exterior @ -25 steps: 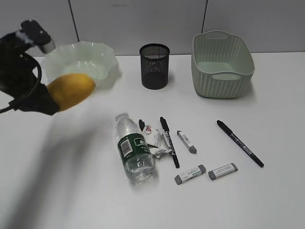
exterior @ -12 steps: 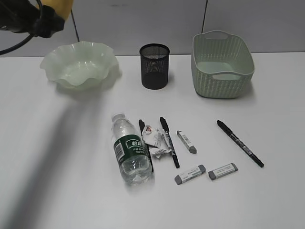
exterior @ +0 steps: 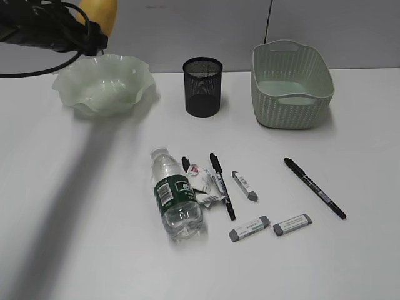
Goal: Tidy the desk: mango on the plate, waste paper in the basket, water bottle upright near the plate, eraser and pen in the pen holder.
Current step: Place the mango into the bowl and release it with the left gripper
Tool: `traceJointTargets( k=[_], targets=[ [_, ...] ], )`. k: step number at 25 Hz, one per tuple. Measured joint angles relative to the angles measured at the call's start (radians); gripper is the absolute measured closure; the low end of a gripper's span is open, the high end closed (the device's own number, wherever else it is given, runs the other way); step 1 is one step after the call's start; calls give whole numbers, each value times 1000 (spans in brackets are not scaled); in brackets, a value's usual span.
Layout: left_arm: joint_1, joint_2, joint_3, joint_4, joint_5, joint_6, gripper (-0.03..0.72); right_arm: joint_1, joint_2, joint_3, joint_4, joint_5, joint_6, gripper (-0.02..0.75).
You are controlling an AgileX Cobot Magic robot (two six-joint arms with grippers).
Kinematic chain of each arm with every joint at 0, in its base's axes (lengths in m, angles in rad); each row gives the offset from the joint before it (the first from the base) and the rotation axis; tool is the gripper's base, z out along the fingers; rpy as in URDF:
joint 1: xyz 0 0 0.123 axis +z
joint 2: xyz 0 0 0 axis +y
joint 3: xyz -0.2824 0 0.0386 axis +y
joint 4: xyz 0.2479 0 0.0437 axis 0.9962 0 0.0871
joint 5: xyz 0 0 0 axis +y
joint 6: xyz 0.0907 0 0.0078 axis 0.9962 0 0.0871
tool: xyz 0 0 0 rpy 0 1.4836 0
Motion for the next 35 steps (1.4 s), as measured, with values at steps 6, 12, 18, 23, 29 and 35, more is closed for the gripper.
traceJointTargets(
  k=[6, 12, 18, 23, 29, 35],
  targets=[
    [3, 111, -41, -22, 1, 0, 144, 0, 0, 0, 0, 0, 0, 379],
    [8, 188, -41, -33, 7, 0, 144, 0, 0, 0, 0, 0, 0, 379],
    [8, 216, -41, -37, -4, 0, 141, 0, 0, 0, 0, 0, 0, 379],
    [9, 215, -41, -39, -23, -1, 133, 0, 0, 0, 0, 0, 0, 379],
    [13, 215, -41, -39, -29, -1, 100, 0, 0, 0, 0, 0, 0, 379],
    [18, 184, -42, -39, -22, -1, 97, 0, 0, 0, 0, 0, 0, 379]
  ],
)
